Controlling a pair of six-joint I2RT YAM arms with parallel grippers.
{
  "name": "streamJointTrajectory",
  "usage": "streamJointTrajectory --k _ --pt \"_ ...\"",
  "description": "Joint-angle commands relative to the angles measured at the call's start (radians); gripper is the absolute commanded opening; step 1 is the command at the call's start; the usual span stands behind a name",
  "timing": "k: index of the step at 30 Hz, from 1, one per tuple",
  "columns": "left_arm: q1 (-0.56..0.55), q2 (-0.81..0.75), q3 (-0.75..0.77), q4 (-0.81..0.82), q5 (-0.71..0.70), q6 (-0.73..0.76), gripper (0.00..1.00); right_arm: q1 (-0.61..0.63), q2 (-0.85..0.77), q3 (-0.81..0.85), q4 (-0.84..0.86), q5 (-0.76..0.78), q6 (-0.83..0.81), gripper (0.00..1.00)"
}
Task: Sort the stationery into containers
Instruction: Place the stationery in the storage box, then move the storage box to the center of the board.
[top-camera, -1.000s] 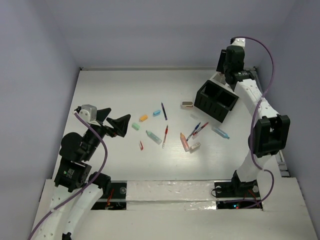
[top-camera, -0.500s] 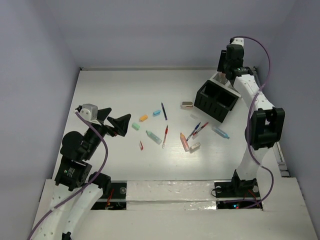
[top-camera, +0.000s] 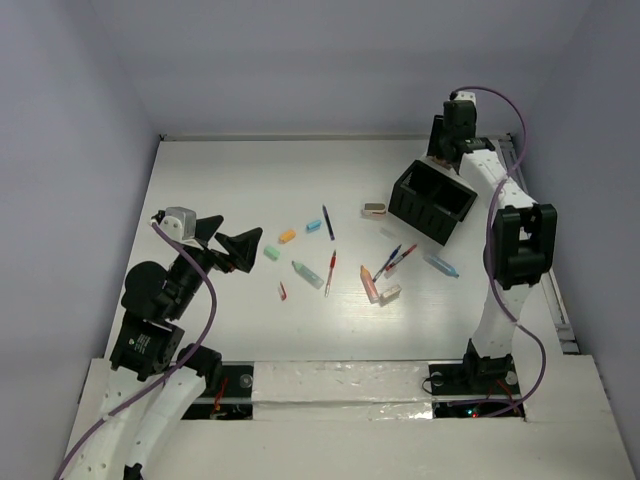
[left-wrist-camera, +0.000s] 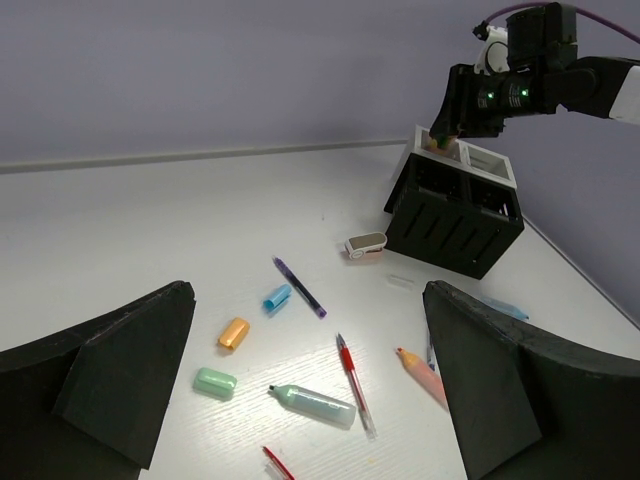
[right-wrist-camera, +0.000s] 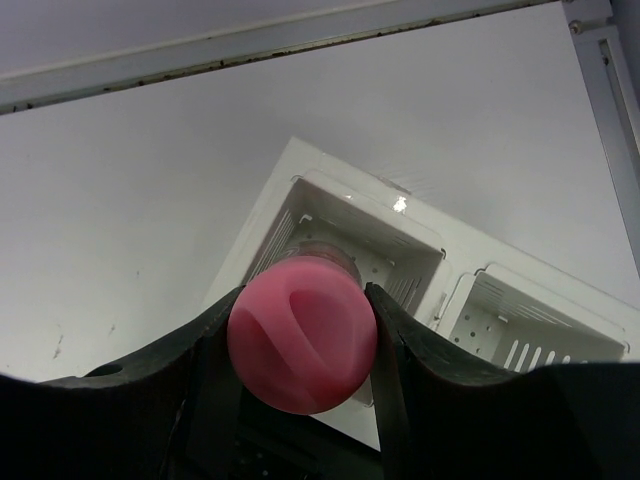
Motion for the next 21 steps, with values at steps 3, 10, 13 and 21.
streamJointTrajectory --k 3,10,13,21 --pt "-0.006 0.011 0.002 0.048 0.007 -0.005 0.99 -0.012 -0.030 0.019 0.034 0.001 0.020 0.65" --pt "-0.006 0.010 0.002 0.046 0.005 -0.005 0.99 -0.012 -0.084 0.064 0.010 -0.030 0.009 0.85" --pt "-0.006 0.010 0.003 0.046 0.004 -0.005 0.99 -0.012 -0.173 0.017 0.031 -0.123 0.029 0.85" --pt "-0.006 0.013 0.005 0.040 -0.016 -0.007 0.99 0.177 -0.400 -0.269 0.125 -0.272 0.077 0.80"
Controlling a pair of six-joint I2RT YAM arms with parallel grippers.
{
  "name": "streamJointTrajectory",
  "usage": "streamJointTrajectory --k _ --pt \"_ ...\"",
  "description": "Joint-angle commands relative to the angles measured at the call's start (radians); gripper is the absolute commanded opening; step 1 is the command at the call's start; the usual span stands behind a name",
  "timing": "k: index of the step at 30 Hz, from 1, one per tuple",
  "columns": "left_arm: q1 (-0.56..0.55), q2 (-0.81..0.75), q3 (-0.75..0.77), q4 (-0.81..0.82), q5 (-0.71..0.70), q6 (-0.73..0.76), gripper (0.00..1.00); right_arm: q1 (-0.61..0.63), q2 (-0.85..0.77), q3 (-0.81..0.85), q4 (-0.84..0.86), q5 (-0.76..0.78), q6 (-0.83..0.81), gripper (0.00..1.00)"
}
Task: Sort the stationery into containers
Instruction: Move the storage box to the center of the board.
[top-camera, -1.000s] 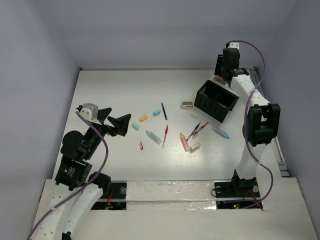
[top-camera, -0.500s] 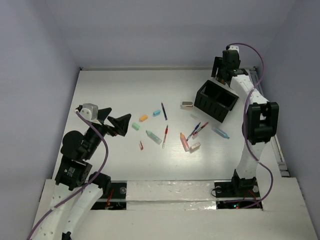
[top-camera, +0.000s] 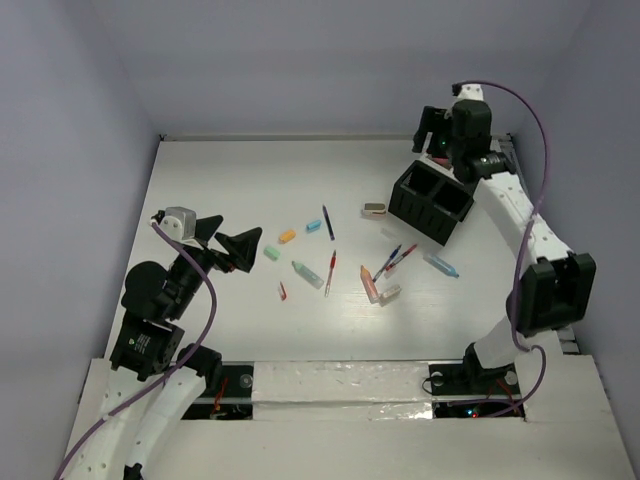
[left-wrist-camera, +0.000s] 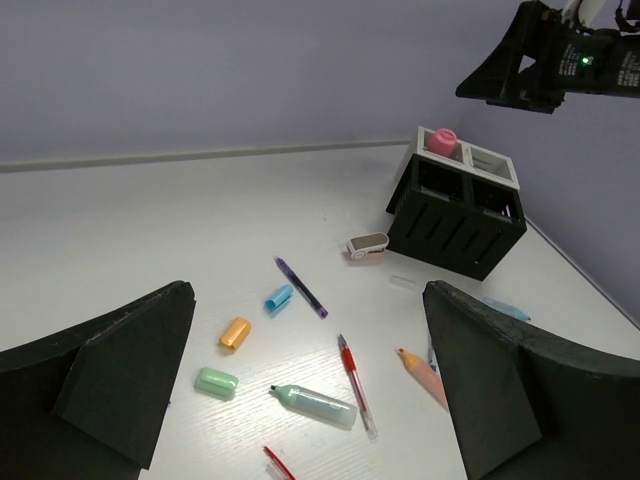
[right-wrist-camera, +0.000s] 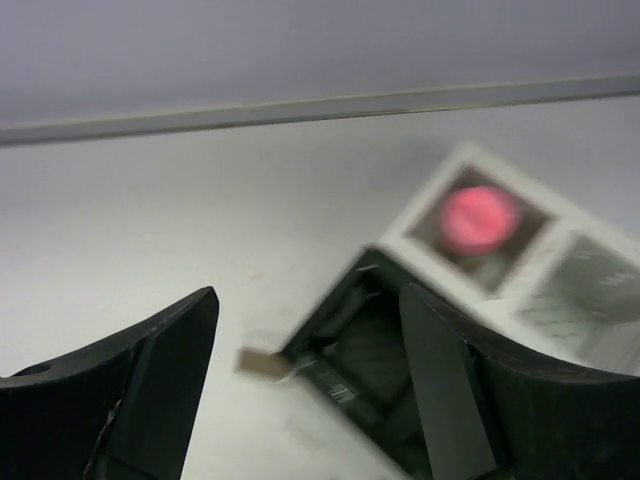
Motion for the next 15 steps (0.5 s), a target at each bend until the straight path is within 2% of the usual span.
streamJointTrajectory --k 1,8,15 --pt "-0.006 0.014 0.005 0.039 -0.017 -0.006 0.99 0.179 -0.068 -0.115 0.070 -0.077 0.014 0.78" --pt "-0.006 0.023 0.008 0.033 -0.037 -0.008 0.99 0.385 -0.136 -0.282 0.083 -0.102 0.033 0.70" --pt "-0.006 0.031 0.008 0.035 -0.034 -0.008 0.99 0.443 -0.116 -0.348 0.054 -0.097 0.030 0.68"
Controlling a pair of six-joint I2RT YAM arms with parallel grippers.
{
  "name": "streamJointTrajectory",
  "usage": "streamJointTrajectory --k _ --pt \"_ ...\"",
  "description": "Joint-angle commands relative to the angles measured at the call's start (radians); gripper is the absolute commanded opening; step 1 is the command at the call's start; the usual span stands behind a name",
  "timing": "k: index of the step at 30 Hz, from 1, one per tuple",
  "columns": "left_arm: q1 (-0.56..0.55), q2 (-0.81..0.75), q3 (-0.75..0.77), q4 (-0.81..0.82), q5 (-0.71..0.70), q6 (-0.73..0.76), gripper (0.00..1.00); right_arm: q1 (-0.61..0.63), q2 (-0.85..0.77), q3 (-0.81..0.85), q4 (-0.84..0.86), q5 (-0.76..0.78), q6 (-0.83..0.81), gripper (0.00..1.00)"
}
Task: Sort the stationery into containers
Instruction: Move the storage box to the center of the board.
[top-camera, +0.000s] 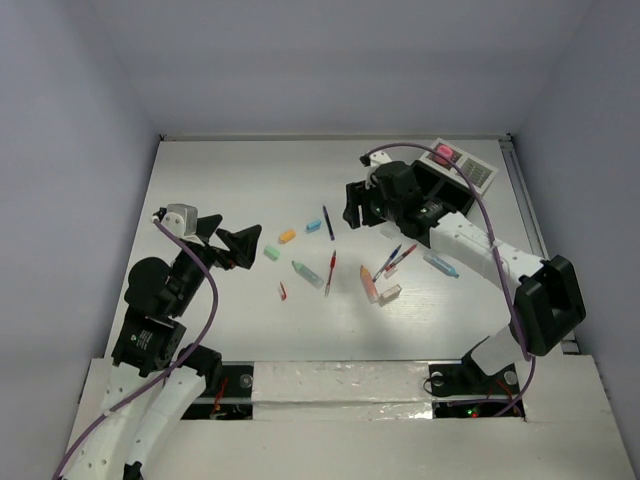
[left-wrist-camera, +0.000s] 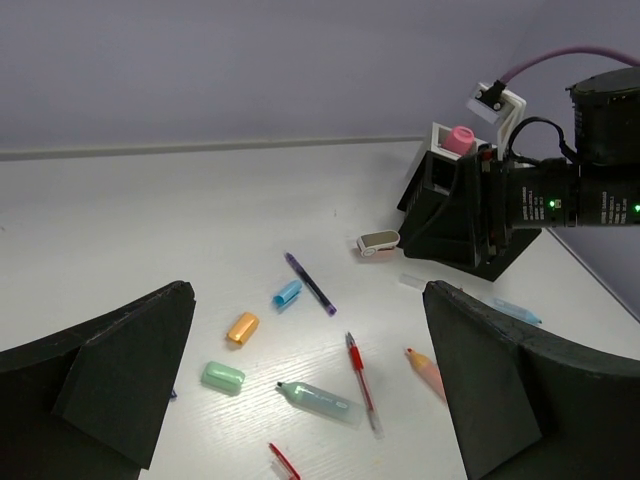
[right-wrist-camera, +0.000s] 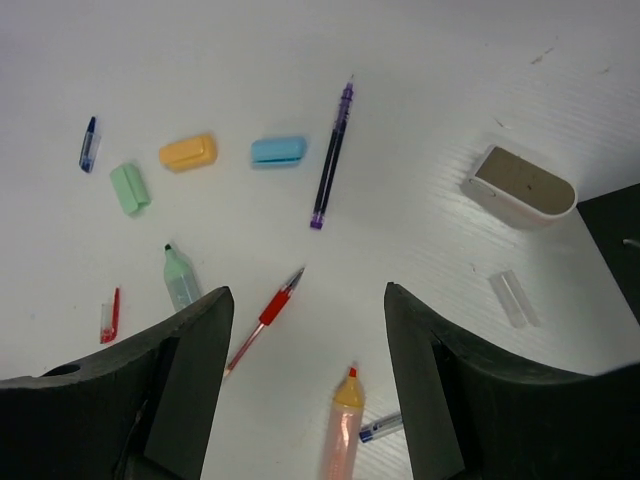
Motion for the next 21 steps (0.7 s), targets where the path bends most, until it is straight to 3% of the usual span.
streamJointTrajectory --k 1,7,11,21 --pt "-0.006 0.009 0.008 0.036 -0.005 -0.006 0.99 0.010 -0.004 -0.016 0.017 0.010 0.004 0.68" --pt "-0.006 0.006 0.008 0.035 -0.005 -0.006 0.99 0.010 0.006 -0.051 -0.016 0.159 0.011 0.62" --pt "-0.006 0.003 0.008 0.036 -0.003 -0.006 0.99 0.010 0.047 -0.051 -0.036 0.229 0.025 0.68" --pt "-0.006 -0.004 0.006 0.035 0.004 -0.007 0.99 -0.061 0.174 -0.001 0.021 0.210 0.068 0.86"
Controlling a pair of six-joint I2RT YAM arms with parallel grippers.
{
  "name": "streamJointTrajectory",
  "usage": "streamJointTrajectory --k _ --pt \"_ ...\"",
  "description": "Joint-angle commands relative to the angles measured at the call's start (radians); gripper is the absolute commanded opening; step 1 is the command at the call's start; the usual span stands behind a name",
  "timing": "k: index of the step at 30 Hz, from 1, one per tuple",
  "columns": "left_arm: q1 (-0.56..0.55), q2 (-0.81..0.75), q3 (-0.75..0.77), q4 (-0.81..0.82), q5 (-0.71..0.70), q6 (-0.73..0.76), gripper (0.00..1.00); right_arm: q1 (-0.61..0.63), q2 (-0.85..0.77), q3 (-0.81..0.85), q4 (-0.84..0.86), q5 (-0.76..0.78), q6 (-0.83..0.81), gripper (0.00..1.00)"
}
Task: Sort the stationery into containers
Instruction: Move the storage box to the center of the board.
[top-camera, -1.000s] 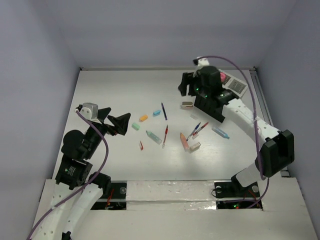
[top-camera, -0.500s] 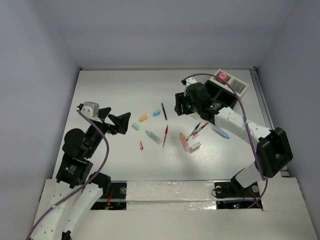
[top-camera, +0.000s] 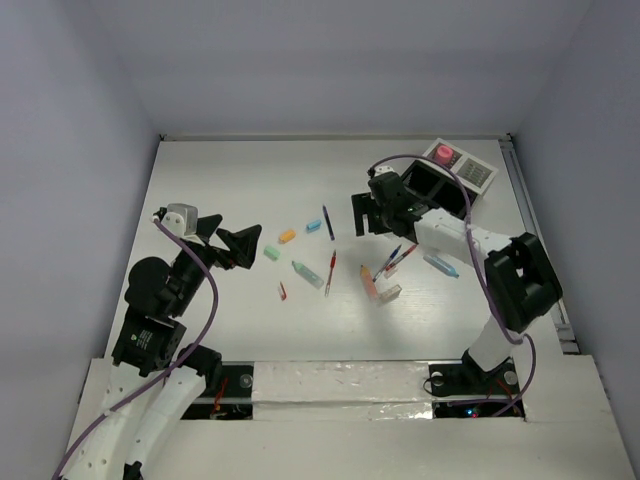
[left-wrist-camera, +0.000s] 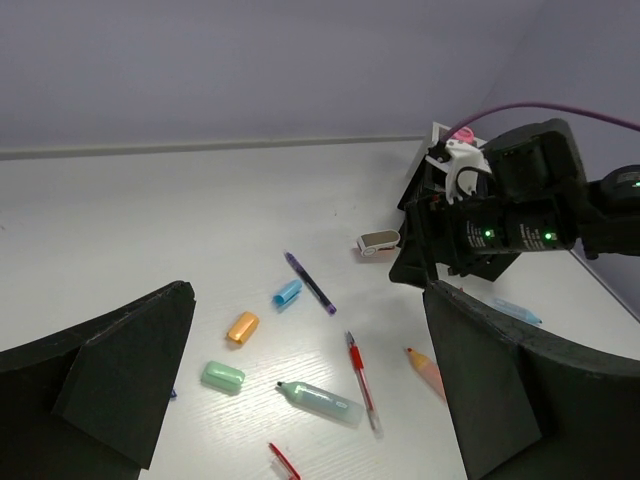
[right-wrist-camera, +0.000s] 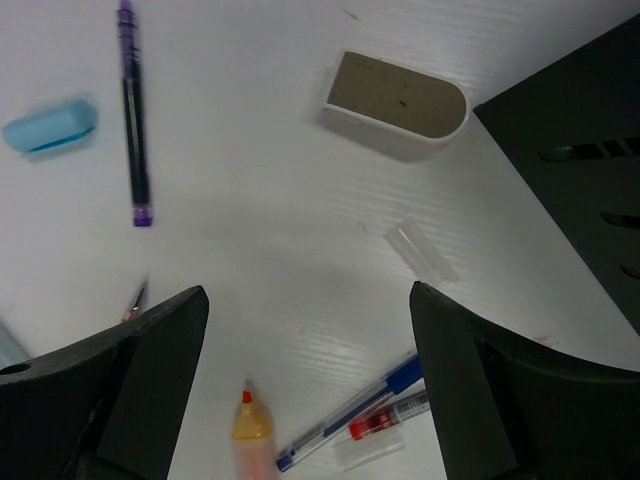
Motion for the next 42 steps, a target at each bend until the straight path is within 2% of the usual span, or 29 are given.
streamJointTrajectory --k 1,3,7,14,17,24,35,42 --pt "-0.006 -0.007 0.006 0.036 0.007 -0.009 0.99 -0.023 0.045 0.045 0.048 0.021 0.028 0.88" --pt "-0.006 -0.008 0.006 0.035 0.007 -0.009 0.99 -0.034 0.065 0.055 0.057 0.033 0.035 0.91" --pt "-0.006 -0.010 0.006 0.033 0.007 -0.006 0.99 -0.034 0.095 0.065 0.059 0.037 0.038 0.91" --pt "-0.006 -0.007 0.008 0.039 0.016 -0.007 0.99 -0.045 -0.023 -0.047 0.042 0.084 0.025 0.85" --pt "-0.006 -0.005 0.008 0.042 0.024 -0.009 0.99 -0.069 0.009 -0.040 0.056 0.049 0.030 0.89" --pt "-0.006 -0.007 0.006 0.036 0.015 -0.007 0.99 -0.079 0.163 0.107 0.088 0.021 0.025 0.97" --pt "-0.006 -0.001 0.008 0.039 0.030 -0.007 0.99 -0.079 0.309 0.183 0.157 0.151 0.032 0.97" --pt "-0.006 0.010 0.008 0.044 0.035 -0.007 0.99 -0.068 0.370 0.206 0.243 0.119 0.001 0.94"
